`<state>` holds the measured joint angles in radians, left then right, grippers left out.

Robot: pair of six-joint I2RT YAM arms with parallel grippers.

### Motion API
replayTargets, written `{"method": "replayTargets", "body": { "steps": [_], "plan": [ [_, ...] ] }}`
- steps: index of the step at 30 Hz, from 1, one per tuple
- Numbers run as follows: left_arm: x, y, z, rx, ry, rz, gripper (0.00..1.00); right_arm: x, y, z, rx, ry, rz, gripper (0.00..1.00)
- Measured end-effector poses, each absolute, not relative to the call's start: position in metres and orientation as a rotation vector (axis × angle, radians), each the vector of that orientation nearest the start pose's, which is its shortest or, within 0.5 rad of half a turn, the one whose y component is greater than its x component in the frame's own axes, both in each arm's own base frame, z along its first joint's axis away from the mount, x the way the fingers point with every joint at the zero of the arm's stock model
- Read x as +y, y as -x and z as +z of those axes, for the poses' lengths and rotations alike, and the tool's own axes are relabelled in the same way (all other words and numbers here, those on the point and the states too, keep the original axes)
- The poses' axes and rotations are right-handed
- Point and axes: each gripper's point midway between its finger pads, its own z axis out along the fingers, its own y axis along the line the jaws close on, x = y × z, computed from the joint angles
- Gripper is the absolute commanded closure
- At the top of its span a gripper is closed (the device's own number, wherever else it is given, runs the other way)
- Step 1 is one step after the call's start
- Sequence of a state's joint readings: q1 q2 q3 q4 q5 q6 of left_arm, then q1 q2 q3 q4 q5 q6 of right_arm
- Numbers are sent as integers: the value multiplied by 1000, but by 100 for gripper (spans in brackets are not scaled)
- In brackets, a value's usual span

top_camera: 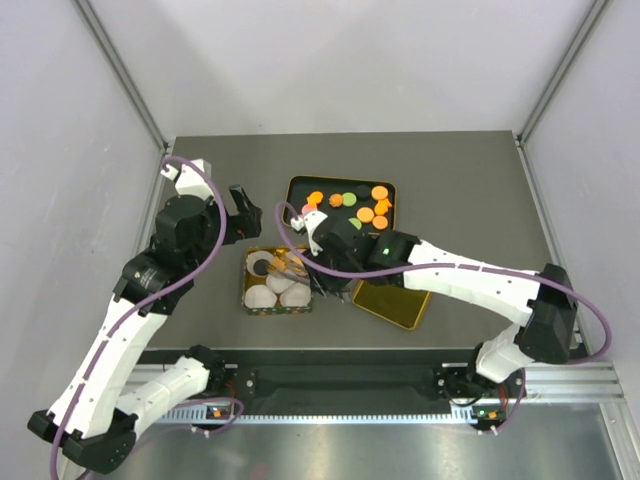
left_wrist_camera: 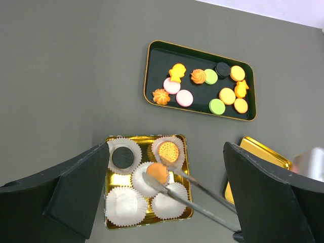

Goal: Pack the cookies

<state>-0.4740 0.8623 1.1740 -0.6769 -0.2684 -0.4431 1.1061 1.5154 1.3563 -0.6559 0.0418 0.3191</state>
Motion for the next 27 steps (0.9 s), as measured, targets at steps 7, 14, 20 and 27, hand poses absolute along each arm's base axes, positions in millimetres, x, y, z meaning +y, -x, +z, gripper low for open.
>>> {"method": "replayTargets", "body": {
  "steps": [7,14,20,27],
  "plan": [
    [-103,-265,322,1935,148,-355,1,363,-167,170,2337,964,575,66],
    [-103,-265,322,1935,148,-354,1,364,-169,155,2368,975,540,59],
    [-103,-265,321,1935,149,-353,1,364,-170,152,2374,976,529,52],
    [-103,-265,320,1937,149,-351,1,363,-173,152,2369,965,509,50]
  ]
}}
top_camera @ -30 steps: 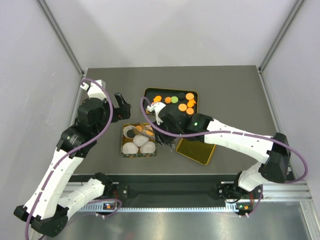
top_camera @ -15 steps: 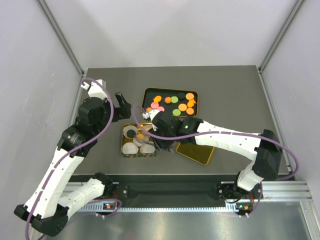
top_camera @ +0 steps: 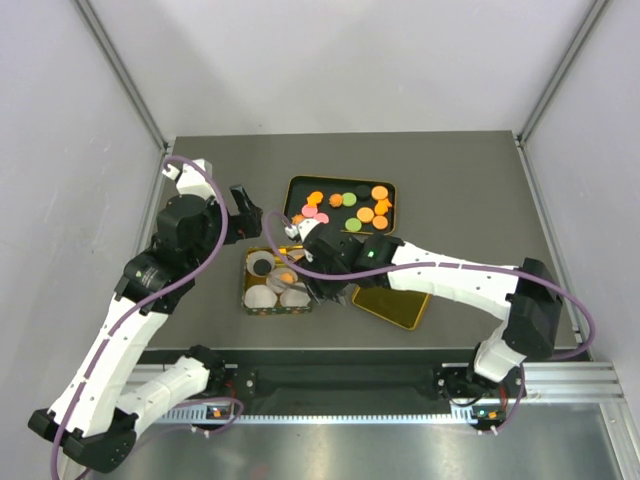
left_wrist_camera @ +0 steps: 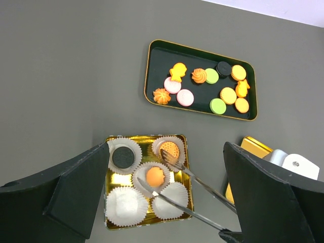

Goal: Pack the cookies

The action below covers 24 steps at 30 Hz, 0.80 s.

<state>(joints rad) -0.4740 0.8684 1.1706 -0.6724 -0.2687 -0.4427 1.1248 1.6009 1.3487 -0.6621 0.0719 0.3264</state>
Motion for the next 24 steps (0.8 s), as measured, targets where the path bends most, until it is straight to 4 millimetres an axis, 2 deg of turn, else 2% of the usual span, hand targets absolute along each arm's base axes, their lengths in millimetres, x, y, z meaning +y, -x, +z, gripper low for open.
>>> {"method": "replayTargets", "body": {
  "steps": [3,7,11,14,18,24],
  "plan": [
    [-103,-265,320,1937,149,-351,1,359,-177,156,2356,946,490,51],
    [-103,-265,320,1937,150,-350,1,345,-192,176,2329,875,481,52],
    [-103,-265,321,1937,149,-351,1,312,-232,204,2291,702,452,52],
    [-103,-265,321,1937,149,-351,1,281,-265,213,2283,567,382,52],
    [-103,-265,321,1937,149,-351,1,252,-294,208,2304,463,292,52],
    [-103,-265,320,1937,149,-351,1,233,-317,185,2358,401,203,53]
  ]
}}
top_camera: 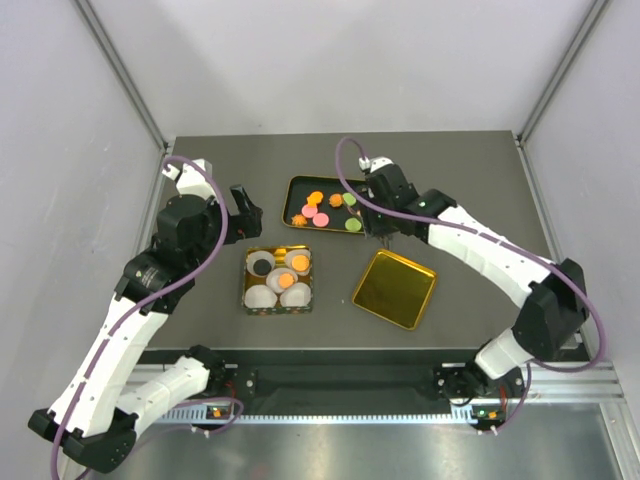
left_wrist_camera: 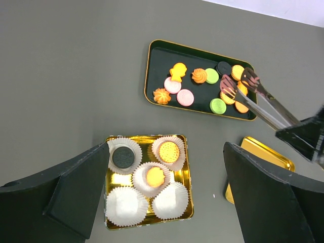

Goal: Pack the cookies

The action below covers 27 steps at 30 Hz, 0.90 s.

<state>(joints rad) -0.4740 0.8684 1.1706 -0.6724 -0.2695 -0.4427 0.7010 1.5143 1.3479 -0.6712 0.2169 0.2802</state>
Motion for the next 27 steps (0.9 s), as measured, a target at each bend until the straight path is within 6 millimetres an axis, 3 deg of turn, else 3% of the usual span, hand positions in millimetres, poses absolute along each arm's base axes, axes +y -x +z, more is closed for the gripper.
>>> {"method": "replayTargets", "body": {
  "steps": [10,27],
  "plan": [
    [-103,-265,320,1938,149,-350,1,220,-329,135,2449,396,78,55],
    [-103,-265,320,1938,149,-350,1,207,-330,123,2471,369,48,59]
  ]
}}
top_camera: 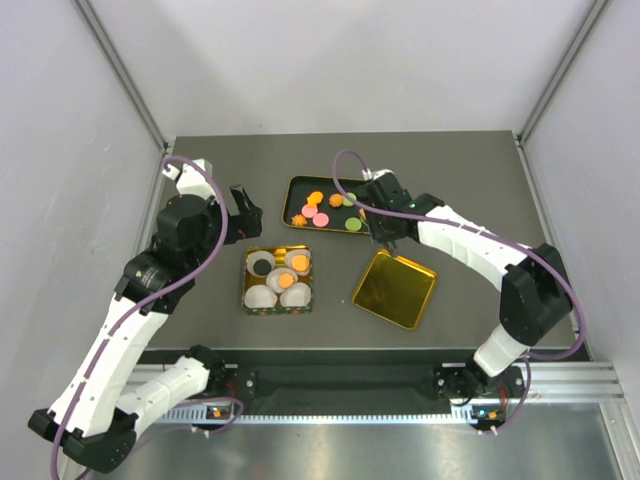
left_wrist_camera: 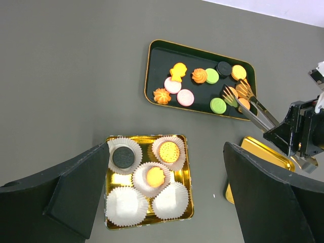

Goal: Pack the cookies

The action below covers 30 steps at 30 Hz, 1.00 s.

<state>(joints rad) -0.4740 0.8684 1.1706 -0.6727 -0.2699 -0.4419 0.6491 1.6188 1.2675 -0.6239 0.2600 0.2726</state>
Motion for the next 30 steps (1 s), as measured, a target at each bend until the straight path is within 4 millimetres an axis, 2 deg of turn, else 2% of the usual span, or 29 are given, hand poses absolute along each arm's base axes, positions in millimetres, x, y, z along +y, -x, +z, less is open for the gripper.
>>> {"method": "replayTargets", "body": {
  "steps": [30],
  "plan": [
    [-103,-265,320,1937,148,-351,1,205,-333,121,2497,350,114,57]
  ]
}}
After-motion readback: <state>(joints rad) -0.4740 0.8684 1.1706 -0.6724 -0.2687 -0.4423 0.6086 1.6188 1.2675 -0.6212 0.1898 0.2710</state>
